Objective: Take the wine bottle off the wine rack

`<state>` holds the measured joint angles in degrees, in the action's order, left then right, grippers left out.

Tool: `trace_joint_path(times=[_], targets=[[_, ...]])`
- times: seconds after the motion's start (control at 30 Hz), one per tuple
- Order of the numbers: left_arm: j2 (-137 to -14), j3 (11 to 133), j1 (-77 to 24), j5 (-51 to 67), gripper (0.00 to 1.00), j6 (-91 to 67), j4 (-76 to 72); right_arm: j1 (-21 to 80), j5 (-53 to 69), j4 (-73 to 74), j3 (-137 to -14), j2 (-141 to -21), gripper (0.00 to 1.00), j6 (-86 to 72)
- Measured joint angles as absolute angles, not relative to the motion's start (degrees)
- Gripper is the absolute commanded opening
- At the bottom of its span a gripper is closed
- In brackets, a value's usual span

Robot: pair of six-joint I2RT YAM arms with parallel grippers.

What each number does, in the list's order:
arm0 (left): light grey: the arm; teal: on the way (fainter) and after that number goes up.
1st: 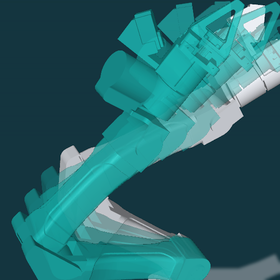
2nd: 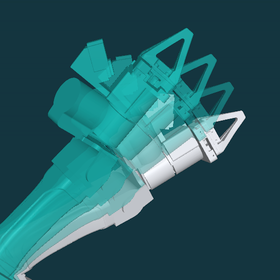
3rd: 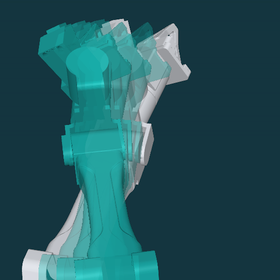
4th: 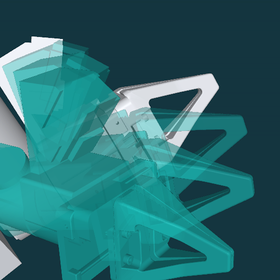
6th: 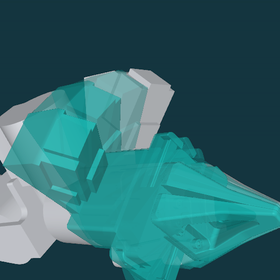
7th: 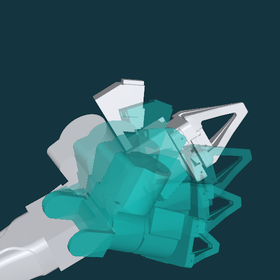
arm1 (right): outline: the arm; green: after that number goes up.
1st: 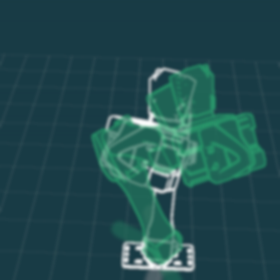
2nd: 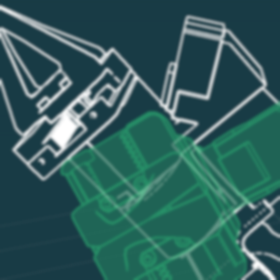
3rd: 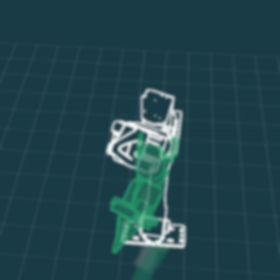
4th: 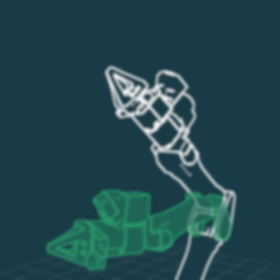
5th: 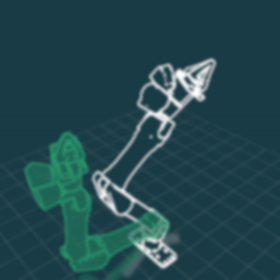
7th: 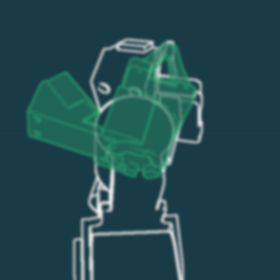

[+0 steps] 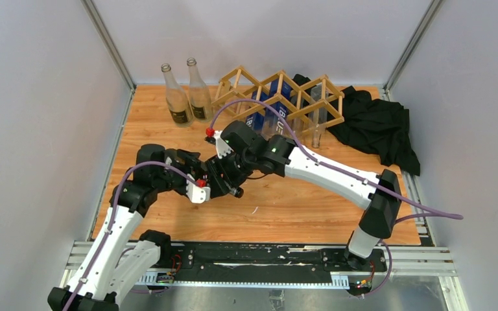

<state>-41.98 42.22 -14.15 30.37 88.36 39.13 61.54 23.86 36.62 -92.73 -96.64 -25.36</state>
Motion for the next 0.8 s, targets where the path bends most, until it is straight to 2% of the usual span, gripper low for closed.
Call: trace_joint_path(times=[0.1,0.27,0.4,0.57,0.67,0.8], targets=[[-41.2,41.8,-14.3,30.9,0.00,83.9,38.5,61.6,21.6,35.2,-92.8,-95.2,0.73,-24.4],[-37.7,40.0,-14.4,31.6,0.00,71.0,33.3,61.3,15.4,33.5,-92.6,-89.2,0.79,-23.8],[-38.4,40.2,-14.4,31.6,0.00,56.2,28.3,60.2,10.4,30.0,-89.0,-80.1,0.82,-23.8],[-40.7,41.2,-14.4,31.0,0.00,37.5,24.6,59.1,5.4,24.1,-82.9,-69.5,0.90,-23.5],[-42.5,43.6,-14.4,30.5,0.00,24.9,22.5,58.8,3.5,16.6,-75.0,-63.0,0.92,-22.9],[-45.5,48.8,-14.4,30.5,0.00,10.6,19.2,58.8,3.4,9.5,-67.5,-59.9,0.93,-22.7]])
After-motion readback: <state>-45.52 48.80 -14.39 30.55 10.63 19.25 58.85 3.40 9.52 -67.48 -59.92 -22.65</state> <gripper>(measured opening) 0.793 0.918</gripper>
